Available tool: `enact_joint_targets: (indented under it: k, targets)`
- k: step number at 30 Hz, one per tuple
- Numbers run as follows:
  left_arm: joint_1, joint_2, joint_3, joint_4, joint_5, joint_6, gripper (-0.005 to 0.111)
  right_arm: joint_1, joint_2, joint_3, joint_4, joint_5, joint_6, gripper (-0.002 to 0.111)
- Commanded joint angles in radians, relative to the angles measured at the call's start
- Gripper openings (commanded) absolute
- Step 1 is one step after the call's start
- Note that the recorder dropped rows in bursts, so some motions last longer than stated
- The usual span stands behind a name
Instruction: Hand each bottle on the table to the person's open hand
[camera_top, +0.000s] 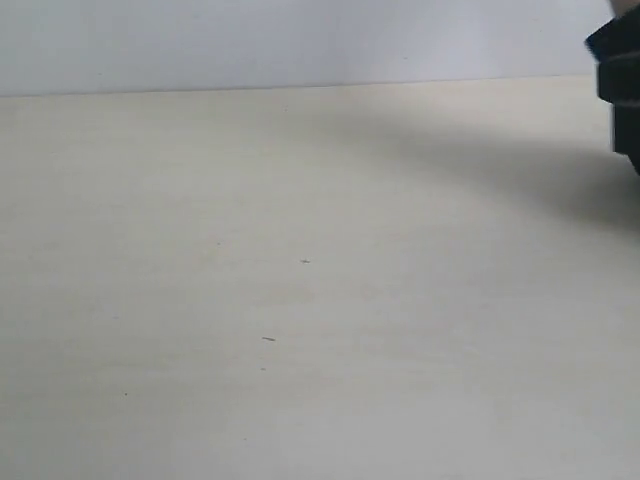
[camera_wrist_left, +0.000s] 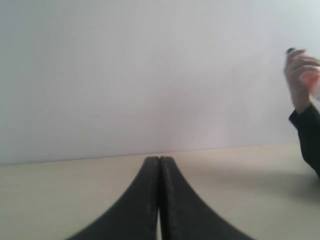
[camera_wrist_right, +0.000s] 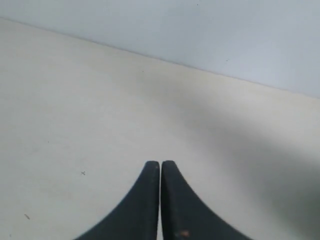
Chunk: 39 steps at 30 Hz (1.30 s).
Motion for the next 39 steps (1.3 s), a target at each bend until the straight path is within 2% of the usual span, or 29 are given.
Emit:
enact_joint_targets:
  k: [1,8,27,29,33,39]
  targets:
    - [0.002,-0.007,0.003,-0.001,-0.002,-0.003,0.0,-0.003,-0.235,0.1,0.001,0.007,0.053,0.001]
    - [0.002,-0.007,0.003,-0.001,-0.002,-0.003,0.0,-0.003,-0.402,0.151,0.004,-0.043,0.082,0.001]
    - [0.002,-0.007,0.003,-0.001,-0.004,-0.003,0.0,0.012,-0.426,0.149,0.053,-0.051,0.085,0.001]
    - [0.002,-0.007,0.003,-0.001,-0.004,-0.003,0.0,-0.029,-0.488,0.194,0.053,-0.073,0.085,0.001]
    - [0.002,-0.007,0.003,-0.001,-0.005,-0.003,0.0,-0.177,-0.623,0.457,0.0,-0.441,0.078,0.001]
    - [0.002,-0.007,0.003,-0.001,-0.005,-0.003,0.0,-0.269,-0.708,0.612,0.008,-0.484,0.084,0.001]
